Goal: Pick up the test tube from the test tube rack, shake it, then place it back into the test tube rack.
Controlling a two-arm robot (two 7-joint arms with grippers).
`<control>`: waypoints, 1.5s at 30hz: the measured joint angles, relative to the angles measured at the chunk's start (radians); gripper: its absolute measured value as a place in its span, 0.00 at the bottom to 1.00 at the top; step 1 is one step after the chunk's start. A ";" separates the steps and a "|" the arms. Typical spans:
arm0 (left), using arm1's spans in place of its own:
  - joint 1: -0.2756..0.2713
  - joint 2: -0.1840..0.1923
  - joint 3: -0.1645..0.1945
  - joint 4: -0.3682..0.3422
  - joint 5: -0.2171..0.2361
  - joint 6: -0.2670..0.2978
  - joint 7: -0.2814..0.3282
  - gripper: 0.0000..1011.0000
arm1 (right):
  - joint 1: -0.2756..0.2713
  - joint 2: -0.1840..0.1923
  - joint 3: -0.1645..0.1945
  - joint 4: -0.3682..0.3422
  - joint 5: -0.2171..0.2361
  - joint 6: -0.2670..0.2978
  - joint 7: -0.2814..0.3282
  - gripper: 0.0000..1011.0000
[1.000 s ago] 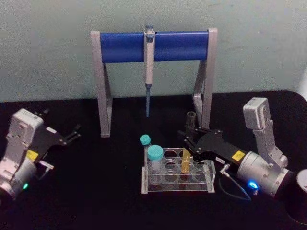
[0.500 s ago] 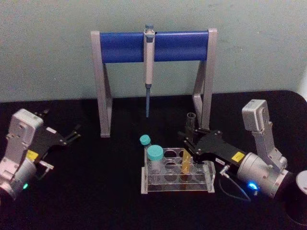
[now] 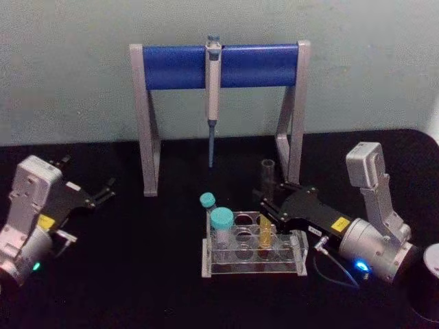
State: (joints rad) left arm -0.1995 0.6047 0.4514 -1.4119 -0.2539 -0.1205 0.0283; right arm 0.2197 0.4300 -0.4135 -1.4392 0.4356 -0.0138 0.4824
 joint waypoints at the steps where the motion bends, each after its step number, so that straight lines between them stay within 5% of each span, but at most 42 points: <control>1: 0.000 0.000 0.000 0.000 0.000 0.000 0.000 1.00 | 0.000 0.000 0.000 0.000 0.000 0.000 0.000 0.35; 20: 0.000 0.000 0.000 0.000 0.000 0.000 0.000 1.00 | 0.000 0.000 0.000 0.000 0.001 0.001 0.001 0.95; 32: 0.000 0.000 0.000 0.000 0.000 0.000 0.000 1.00 | -0.009 0.008 0.005 -0.011 0.004 0.000 0.005 0.99; 39: 0.000 0.000 0.000 0.000 0.000 0.000 0.000 1.00 | -0.070 0.050 0.041 -0.080 0.021 -0.009 0.004 0.99; 45: 0.000 0.000 0.000 0.000 0.000 0.000 0.000 1.00 | -0.156 0.084 0.107 -0.155 0.025 -0.036 -0.052 0.99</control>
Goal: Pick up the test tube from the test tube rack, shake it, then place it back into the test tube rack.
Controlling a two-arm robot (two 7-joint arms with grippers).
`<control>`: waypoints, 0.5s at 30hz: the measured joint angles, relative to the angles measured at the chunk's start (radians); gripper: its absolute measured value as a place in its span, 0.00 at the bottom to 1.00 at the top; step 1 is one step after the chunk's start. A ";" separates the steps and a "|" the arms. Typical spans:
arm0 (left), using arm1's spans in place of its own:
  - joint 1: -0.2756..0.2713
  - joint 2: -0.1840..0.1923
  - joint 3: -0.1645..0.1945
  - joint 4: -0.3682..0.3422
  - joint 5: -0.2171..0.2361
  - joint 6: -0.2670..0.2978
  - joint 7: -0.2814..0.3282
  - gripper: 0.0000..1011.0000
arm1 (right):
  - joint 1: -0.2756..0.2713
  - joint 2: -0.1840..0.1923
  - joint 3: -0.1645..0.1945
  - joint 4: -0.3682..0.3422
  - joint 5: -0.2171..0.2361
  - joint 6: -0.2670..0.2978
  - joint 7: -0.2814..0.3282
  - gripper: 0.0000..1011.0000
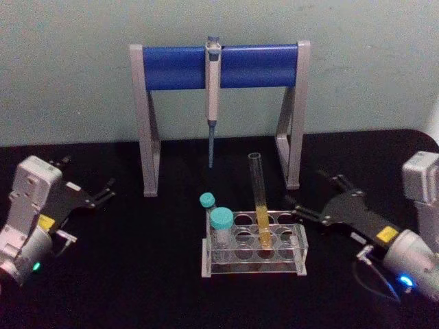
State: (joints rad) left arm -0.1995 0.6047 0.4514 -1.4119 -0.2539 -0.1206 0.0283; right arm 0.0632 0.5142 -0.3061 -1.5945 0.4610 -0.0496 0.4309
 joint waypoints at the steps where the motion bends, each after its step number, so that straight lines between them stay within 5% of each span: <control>1: 0.000 0.000 0.000 0.000 0.000 0.000 0.000 1.00 | -0.022 0.000 0.020 -0.014 -0.008 -0.010 -0.029 0.99; 7: 0.000 0.000 0.000 0.000 0.000 0.000 0.000 1.00 | -0.071 -0.035 0.081 -0.015 -0.051 -0.032 -0.147 0.99; 15: 0.000 0.000 0.000 0.000 0.000 0.000 0.000 1.00 | -0.060 -0.091 0.089 0.068 -0.113 -0.031 -0.223 0.99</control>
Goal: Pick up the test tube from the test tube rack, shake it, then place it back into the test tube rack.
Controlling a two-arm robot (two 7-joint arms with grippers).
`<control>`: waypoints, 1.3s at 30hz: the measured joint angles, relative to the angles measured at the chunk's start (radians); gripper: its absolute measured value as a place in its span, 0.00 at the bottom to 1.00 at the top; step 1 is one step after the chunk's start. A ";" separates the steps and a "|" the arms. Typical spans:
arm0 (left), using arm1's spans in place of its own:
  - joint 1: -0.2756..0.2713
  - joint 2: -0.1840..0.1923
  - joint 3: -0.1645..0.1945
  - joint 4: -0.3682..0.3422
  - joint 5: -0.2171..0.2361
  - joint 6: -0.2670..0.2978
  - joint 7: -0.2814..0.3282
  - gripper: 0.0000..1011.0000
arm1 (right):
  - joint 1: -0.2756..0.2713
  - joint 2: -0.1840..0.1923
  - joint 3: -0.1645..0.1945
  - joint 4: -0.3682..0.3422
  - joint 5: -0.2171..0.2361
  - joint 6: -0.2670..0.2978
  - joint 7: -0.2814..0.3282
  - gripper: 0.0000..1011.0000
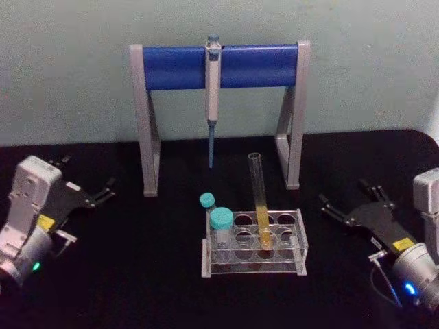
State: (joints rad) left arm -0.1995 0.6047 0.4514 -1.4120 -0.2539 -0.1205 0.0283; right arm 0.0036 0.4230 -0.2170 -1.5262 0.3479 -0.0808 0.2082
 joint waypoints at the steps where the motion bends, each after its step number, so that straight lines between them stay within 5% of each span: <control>1: 0.000 0.000 0.000 0.000 0.000 0.000 0.000 1.00 | 0.003 -0.004 -0.001 0.009 -0.005 0.001 -0.003 0.99; 14: 0.000 0.000 0.000 0.000 0.000 0.000 0.000 1.00 | 0.035 -0.058 -0.016 0.111 -0.064 0.020 0.002 0.99; 39: 0.000 0.000 0.000 0.000 0.000 0.000 0.000 1.00 | 0.036 -0.069 -0.016 0.123 -0.080 0.028 0.018 0.99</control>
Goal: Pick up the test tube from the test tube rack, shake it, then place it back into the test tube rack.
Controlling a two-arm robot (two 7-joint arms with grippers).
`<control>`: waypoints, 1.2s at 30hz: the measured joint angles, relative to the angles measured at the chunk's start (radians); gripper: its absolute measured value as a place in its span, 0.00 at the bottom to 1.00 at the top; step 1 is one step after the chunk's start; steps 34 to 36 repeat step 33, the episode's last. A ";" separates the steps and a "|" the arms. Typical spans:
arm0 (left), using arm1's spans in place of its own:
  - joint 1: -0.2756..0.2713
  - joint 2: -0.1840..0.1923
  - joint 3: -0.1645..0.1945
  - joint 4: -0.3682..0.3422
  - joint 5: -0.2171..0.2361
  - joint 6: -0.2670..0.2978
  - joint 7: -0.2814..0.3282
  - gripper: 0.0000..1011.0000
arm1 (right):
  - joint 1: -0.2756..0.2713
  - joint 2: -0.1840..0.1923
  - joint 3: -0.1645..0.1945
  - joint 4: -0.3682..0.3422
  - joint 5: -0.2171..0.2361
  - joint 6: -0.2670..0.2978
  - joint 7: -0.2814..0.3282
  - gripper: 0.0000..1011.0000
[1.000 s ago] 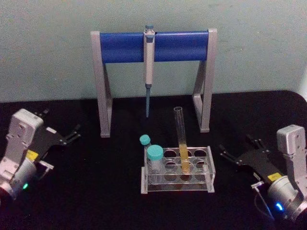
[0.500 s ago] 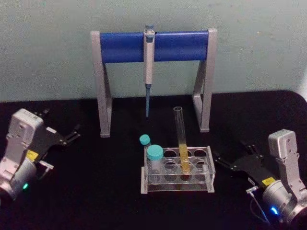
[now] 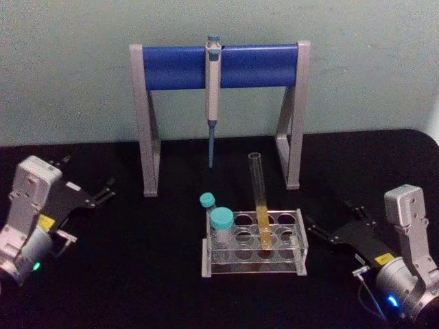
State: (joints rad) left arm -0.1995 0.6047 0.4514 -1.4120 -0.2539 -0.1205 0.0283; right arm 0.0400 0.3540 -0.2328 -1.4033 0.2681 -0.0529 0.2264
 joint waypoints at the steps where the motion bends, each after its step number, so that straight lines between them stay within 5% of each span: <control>1: 0.000 0.000 0.000 0.000 0.000 0.000 0.000 1.00 | 0.000 0.000 0.000 0.000 0.000 0.000 0.000 0.99; 36: 0.000 0.000 0.000 0.000 0.000 0.000 0.000 1.00 | 0.000 0.001 -0.001 -0.001 0.002 -0.001 -0.001 0.99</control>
